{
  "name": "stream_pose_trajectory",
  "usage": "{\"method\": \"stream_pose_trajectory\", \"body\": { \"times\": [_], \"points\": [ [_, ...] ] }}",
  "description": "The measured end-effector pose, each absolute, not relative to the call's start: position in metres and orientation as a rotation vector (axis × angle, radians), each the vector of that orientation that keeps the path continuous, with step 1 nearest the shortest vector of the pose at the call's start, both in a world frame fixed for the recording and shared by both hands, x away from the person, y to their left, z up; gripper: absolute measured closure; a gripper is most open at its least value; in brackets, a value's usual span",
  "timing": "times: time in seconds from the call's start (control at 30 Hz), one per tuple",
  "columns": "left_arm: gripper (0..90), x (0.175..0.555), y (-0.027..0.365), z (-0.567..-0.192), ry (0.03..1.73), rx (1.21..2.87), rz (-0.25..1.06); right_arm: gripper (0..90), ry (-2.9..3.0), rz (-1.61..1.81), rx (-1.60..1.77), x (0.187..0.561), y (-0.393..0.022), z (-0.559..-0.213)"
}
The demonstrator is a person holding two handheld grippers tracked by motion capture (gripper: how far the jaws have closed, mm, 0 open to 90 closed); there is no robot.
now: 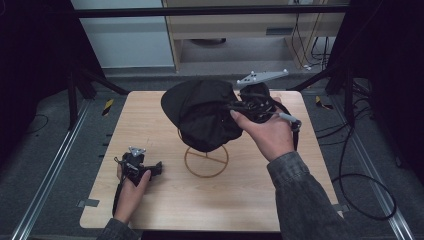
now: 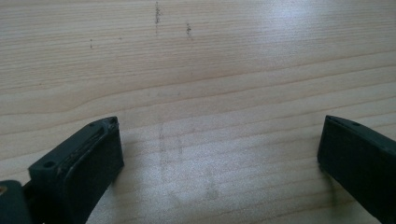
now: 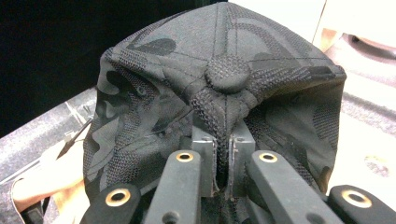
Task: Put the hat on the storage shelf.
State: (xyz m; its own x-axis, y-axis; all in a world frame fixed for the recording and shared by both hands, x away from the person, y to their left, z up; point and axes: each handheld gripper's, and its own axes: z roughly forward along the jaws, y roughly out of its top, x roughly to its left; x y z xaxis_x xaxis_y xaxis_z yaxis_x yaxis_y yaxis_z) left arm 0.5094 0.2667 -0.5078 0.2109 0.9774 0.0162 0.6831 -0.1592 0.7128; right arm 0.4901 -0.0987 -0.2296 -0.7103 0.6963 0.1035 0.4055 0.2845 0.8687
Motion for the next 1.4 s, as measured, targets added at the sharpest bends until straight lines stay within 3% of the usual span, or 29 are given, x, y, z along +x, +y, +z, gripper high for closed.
{"method": "stream_pose_trajectory", "body": {
  "times": [1.4],
  "points": [
    [0.0, 0.509, 0.267, -0.508, 1.531, 1.918, 0.66, 82.3, 2.298, 1.329, 1.039, 0.493, -0.085, -0.276]
  ]
}}
